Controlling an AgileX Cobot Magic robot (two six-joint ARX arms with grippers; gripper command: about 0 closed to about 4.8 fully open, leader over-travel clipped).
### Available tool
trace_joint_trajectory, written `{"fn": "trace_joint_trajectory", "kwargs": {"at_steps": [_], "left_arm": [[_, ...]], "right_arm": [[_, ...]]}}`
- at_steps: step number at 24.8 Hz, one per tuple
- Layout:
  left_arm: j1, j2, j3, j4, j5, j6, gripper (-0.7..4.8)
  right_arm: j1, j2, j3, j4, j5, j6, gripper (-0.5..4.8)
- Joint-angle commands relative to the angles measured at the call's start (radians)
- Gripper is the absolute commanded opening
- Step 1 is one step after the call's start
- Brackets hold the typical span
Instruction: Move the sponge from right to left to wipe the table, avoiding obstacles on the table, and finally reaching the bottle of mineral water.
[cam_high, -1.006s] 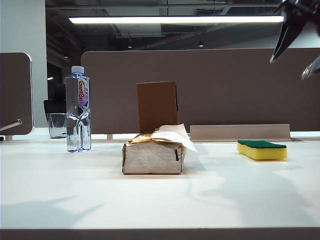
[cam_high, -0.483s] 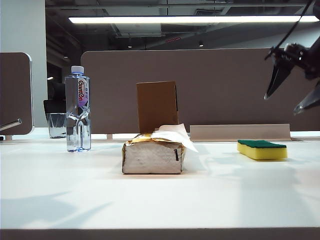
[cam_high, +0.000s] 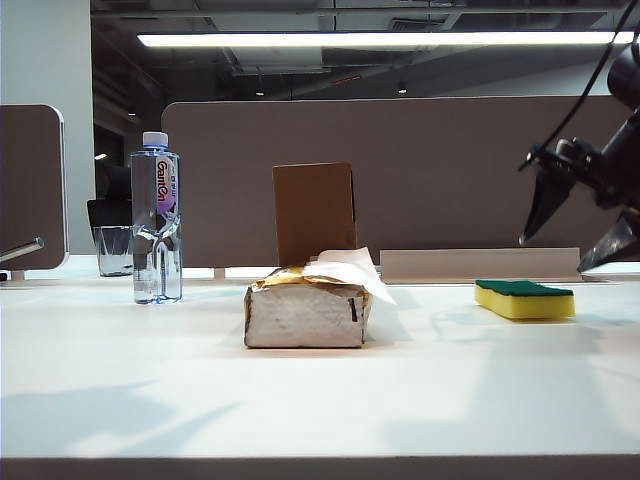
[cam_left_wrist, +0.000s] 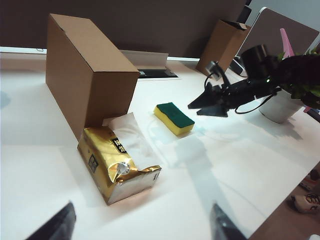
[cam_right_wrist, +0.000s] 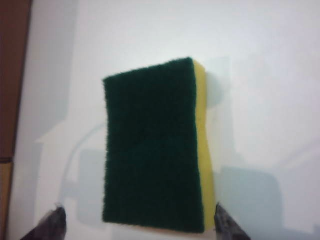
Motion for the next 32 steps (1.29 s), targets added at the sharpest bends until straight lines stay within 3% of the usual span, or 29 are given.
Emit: {"fn": "trace_joint_trajectory", "kwargs": {"at_steps": [1, 15, 17, 21, 24, 29, 32], "left_arm": [[0.000, 0.026, 0.034, -0.009, 0.007, 0.027, 3.46], [-0.001, 0.040, 0.054, -0.037, 0.006, 0.028, 3.46], [-0.001, 0.040, 0.054, -0.039, 0.007, 0.028, 3.45], [-0.001, 0.040, 0.054, -0.038, 0.006, 0.028, 3.45], [-0.001, 0.040, 0.054, -0.038, 0.006, 0.035, 3.45], [-0.001, 0.041, 0.054, -0.037, 0.006, 0.036, 3.45], [-0.001, 0.042, 0.055, -0.037, 0.006, 0.043, 3.45]], "right_arm": [[0.001, 0.038, 0.008, 0.050, -0.001, -0.008, 3.82], [0.001, 0.150, 0.009, 0.150, 0.004, -0.006, 3.77], [0.001, 0.162, 0.016, 0.163, 0.024, -0.007, 3.55], [0.002, 0.206, 0.079, 0.107, 0.045, -0.007, 3.52], [0.010, 0.226, 0.112, 0.062, 0.051, -0.007, 2.71], [0.034, 0.226, 0.112, 0.048, 0.076, -0.008, 2.53], [0.039, 0.226, 0.112, 0.048, 0.085, -0.007, 1.63]]}}
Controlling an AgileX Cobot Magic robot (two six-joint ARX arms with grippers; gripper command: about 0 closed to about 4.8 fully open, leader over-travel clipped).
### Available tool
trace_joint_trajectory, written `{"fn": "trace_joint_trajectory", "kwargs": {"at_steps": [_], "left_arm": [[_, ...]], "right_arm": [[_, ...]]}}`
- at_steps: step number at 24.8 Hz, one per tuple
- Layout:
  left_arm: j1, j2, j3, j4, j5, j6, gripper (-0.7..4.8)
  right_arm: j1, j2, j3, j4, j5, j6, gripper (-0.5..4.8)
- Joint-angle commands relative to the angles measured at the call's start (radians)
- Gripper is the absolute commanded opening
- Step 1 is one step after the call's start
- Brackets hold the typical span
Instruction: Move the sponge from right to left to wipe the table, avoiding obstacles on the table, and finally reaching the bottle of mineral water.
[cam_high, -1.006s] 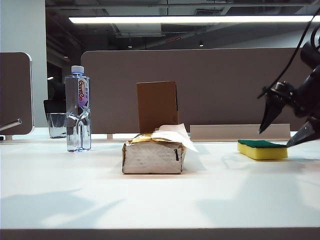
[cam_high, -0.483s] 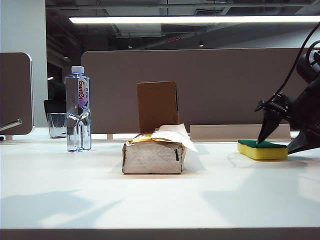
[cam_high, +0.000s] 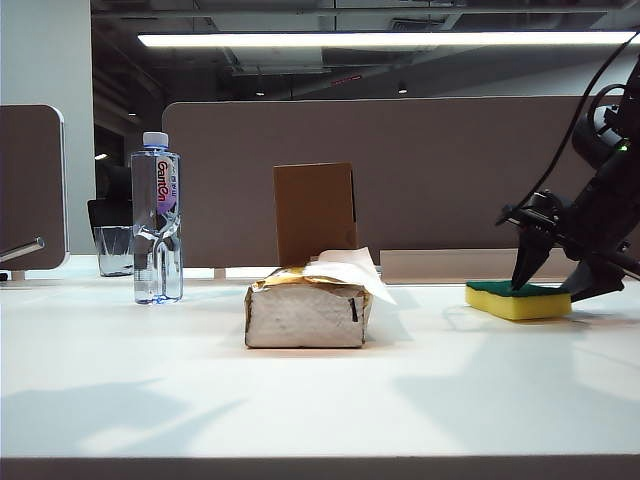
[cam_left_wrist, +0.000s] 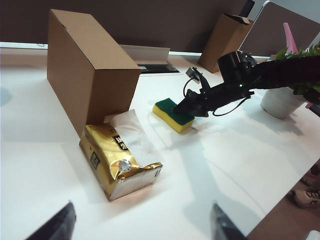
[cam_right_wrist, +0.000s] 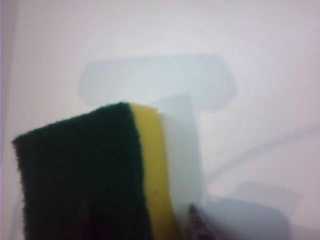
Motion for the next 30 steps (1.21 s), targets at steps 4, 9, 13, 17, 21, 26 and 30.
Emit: {"fn": "trace_joint_trajectory", "kwargs": {"at_steps": [4, 9, 13, 17, 21, 26, 30], "left_arm": [[-0.001, 0.001, 0.008, 0.012, 0.003, 0.016, 3.44], [-0.001, 0.001, 0.008, 0.015, 0.004, 0.016, 3.41], [-0.001, 0.001, 0.009, 0.015, 0.006, 0.016, 3.41], [-0.001, 0.001, 0.012, 0.014, 0.006, 0.016, 3.41], [-0.001, 0.001, 0.024, 0.014, 0.006, 0.016, 3.41], [-0.001, 0.001, 0.032, 0.013, 0.006, 0.016, 3.41], [-0.001, 0.001, 0.033, 0.014, 0.007, 0.016, 3.41]], "right_arm": [[0.002, 0.003, -0.004, -0.035, 0.029, -0.001, 0.28], [0.002, 0.003, -0.004, -0.034, 0.076, -0.001, -0.05], [0.002, 0.003, -0.004, -0.042, 0.076, -0.001, -0.05], [0.001, 0.003, -0.006, -0.119, 0.076, -0.003, -0.05], [0.001, 0.002, -0.026, -0.141, 0.076, -0.005, -0.05], [0.002, -0.018, -0.111, -0.130, 0.075, -0.004, -0.05], [0.001, -0.066, -0.198, -0.094, 0.076, -0.004, -0.05]]}}
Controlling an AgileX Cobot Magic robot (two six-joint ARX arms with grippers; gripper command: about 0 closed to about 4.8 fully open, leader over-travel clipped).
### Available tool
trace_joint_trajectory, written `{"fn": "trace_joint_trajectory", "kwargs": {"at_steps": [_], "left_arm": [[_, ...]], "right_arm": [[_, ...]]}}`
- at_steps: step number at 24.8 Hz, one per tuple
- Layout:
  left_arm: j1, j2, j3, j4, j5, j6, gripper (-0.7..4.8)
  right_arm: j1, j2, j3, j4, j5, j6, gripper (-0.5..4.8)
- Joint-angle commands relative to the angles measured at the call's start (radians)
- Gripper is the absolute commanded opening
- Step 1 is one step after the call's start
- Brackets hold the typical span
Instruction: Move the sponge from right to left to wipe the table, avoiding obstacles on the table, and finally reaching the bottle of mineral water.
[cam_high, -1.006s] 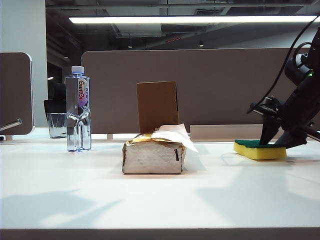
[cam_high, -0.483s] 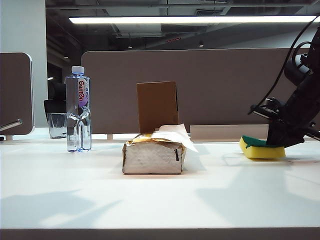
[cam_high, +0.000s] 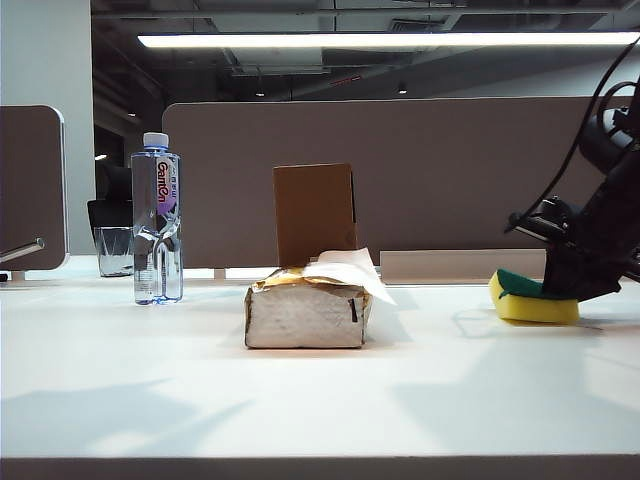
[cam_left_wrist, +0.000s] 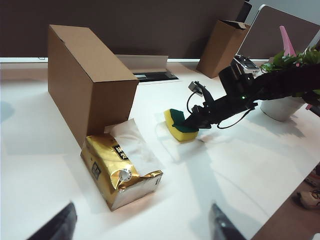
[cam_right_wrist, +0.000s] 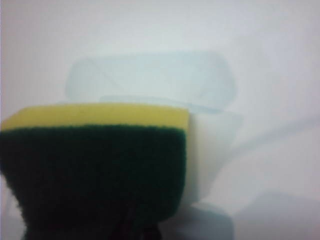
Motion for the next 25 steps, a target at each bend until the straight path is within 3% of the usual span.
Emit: {"fn": "trace_joint_trajectory", "kwargs": {"at_steps": [1, 14, 25], "left_arm": [[0.000, -0.001, 0.007, 0.006, 0.011, 0.001, 3.41], [0.000, -0.001, 0.036, 0.008, 0.051, 0.004, 3.41], [0.000, -0.002, 0.037, 0.007, 0.056, 0.004, 3.41]], "right_arm": [[0.001, -0.027, -0.099, -0.093, 0.035, -0.006, -0.05], [0.001, -0.375, -0.530, 0.011, 0.051, 0.051, -0.05], [0.001, -0.748, -0.805, -0.080, 0.052, 0.074, -0.05]]}}
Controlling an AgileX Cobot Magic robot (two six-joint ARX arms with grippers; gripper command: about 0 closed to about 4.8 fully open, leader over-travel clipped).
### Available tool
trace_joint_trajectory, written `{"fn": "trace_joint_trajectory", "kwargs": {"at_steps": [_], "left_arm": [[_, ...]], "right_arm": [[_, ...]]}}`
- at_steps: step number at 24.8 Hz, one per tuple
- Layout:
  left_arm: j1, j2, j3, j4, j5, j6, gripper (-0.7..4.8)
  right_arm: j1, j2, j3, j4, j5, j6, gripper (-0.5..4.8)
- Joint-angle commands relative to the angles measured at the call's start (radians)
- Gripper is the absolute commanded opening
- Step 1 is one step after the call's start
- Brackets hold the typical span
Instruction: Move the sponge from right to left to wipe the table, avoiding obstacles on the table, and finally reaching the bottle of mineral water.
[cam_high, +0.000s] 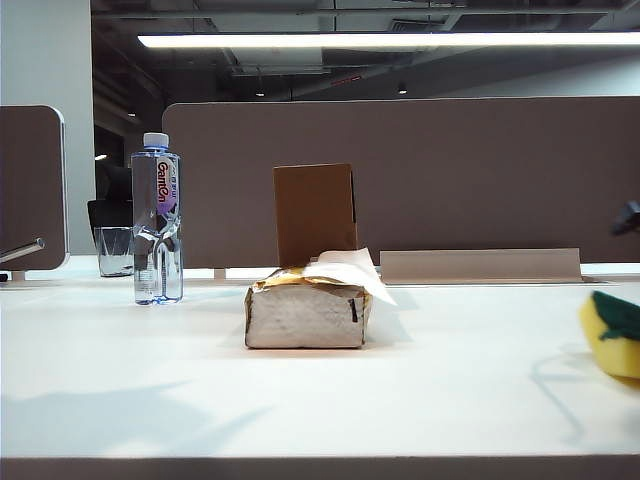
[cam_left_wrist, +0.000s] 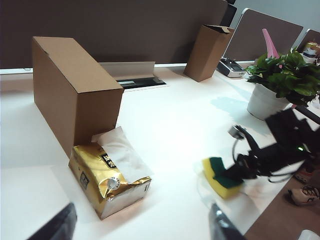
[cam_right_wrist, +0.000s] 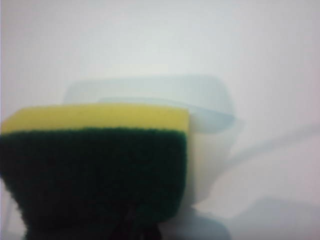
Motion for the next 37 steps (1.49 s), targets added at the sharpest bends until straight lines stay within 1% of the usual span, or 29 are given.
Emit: {"fn": "trace_joint_trajectory", "kwargs": {"at_steps": [1, 5, 7, 11, 20, 23, 26, 28, 37], "left_arm": [[0.000, -0.001, 0.006, 0.007, 0.010, 0.003, 3.41], [0.000, -0.001, 0.006, 0.006, 0.012, 0.003, 3.41], [0.000, -0.001, 0.006, 0.006, 0.012, 0.003, 3.41], [0.000, -0.002, 0.006, 0.006, 0.028, 0.003, 3.41], [0.000, -0.001, 0.006, 0.006, 0.028, 0.003, 3.41], [0.000, -0.001, 0.006, 0.006, 0.028, 0.003, 3.41], [0.000, -0.001, 0.006, 0.006, 0.028, 0.003, 3.41], [0.000, -0.001, 0.006, 0.006, 0.028, 0.003, 3.41], [0.000, -0.002, 0.006, 0.006, 0.028, 0.003, 3.41]], "right_arm": [[0.002, -0.090, -0.066, -0.152, 0.019, 0.014, -0.05], [0.003, -0.238, -0.121, -0.231, 0.022, 0.018, -0.05], [0.003, -0.276, -0.129, -0.229, 0.035, 0.044, -0.05], [0.003, -0.283, -0.130, -0.230, 0.043, 0.043, -0.05], [0.005, -0.283, -0.134, -0.219, 0.042, 0.043, -0.05], [0.024, -0.283, -0.134, -0.206, 0.042, 0.043, -0.05], [0.064, -0.280, -0.134, -0.179, 0.043, 0.060, -0.05], [0.132, -0.254, -0.134, -0.129, 0.043, 0.115, -0.05], [0.324, -0.099, -0.132, 0.041, 0.048, 0.256, -0.05]]}}
